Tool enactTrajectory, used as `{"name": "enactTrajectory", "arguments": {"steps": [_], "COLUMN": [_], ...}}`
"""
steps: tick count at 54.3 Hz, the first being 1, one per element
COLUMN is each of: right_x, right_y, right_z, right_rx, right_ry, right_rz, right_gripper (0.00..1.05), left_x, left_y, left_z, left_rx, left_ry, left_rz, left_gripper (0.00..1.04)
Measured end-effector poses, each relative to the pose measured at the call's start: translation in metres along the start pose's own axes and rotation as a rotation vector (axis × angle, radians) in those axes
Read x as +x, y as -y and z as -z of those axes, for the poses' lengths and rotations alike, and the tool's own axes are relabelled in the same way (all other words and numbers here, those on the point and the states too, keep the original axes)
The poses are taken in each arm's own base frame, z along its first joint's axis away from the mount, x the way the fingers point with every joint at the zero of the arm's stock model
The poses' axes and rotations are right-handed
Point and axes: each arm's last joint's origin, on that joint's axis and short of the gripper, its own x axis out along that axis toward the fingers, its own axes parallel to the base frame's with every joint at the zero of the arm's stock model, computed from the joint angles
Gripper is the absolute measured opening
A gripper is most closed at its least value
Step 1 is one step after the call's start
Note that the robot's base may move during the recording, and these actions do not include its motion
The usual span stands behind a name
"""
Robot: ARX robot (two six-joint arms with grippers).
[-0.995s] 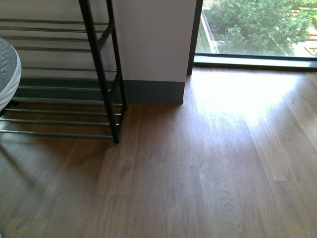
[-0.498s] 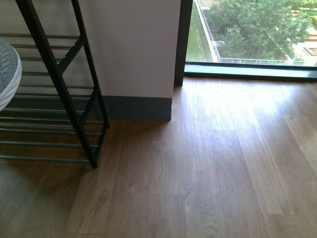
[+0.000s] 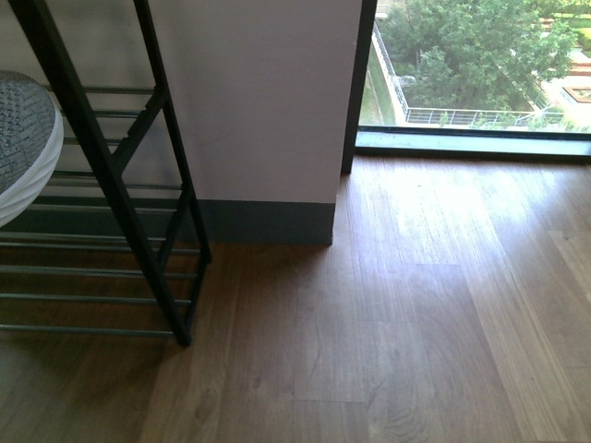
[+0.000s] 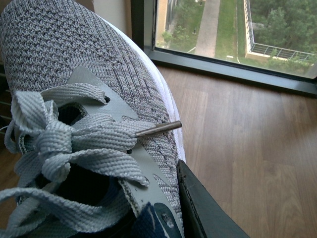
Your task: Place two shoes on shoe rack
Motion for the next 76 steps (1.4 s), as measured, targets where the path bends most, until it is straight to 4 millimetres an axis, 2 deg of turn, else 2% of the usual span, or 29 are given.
{"name": "enactTrajectory", "arguments": {"steps": [76], "right_x": [-0.0002], "right_y": [-0.0014], "right_z": [0.0006], "right_rx": [-0.003], "right_ry": [0.008], "right_rz": [-0.011], "right_gripper": [0.01], "left_x": [0.0002], "left_y": [-0.0016], "left_z": [0.0005], "left_rx": [-0.002], "left_ry": [-0.003], "left_rz": [-0.023], "left_gripper": [0.02]}}
